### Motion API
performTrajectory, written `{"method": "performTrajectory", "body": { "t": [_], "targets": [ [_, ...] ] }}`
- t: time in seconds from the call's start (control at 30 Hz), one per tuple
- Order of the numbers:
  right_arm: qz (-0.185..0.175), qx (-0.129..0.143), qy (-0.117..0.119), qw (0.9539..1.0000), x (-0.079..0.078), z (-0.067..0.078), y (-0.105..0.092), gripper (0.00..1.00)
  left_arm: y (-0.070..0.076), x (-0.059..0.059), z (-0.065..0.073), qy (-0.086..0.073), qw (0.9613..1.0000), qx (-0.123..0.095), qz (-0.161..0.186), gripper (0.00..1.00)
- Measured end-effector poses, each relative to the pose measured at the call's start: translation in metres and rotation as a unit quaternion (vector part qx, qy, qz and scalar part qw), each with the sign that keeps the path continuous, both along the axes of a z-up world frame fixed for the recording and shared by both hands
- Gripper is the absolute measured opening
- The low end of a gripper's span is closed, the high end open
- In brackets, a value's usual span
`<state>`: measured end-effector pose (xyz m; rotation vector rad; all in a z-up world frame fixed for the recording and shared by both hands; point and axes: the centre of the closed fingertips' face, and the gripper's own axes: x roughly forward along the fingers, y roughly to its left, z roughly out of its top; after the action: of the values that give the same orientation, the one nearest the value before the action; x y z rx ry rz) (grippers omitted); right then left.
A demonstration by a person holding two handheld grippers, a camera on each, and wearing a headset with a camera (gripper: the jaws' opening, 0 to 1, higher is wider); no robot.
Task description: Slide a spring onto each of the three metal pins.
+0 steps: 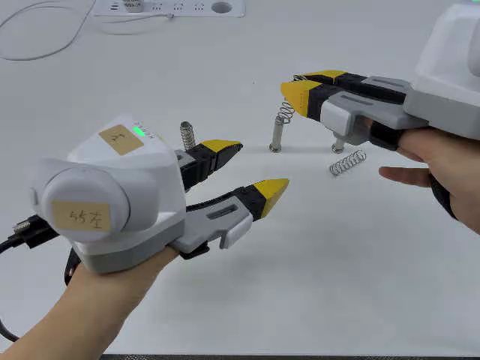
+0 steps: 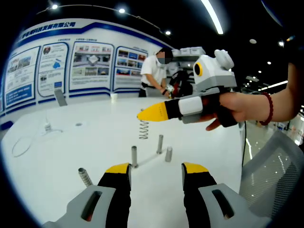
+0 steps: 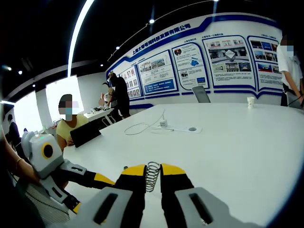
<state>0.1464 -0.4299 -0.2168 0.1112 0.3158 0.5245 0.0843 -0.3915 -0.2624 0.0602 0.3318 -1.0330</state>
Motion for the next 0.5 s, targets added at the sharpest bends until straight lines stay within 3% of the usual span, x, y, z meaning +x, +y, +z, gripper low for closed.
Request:
{"method": "performTrajectory", "body": {
  "t": [0.3, 0.5],
  "targets": [
    [-0.003, -0.03, -0.014, 0.9995, 0.023, -0.012, -0.007, 0.12, 0.002, 0.0, -0.005, -0.002, 1.0, 0.008, 0.005, 0.57],
    [-0.001, -0.048, -0.017, 0.9987, 0.03, -0.021, -0.009, 0.12, 0.003, 0.001, -0.008, 0.002, 0.9999, 0.009, 0.01, 0.67]
  ]
}}
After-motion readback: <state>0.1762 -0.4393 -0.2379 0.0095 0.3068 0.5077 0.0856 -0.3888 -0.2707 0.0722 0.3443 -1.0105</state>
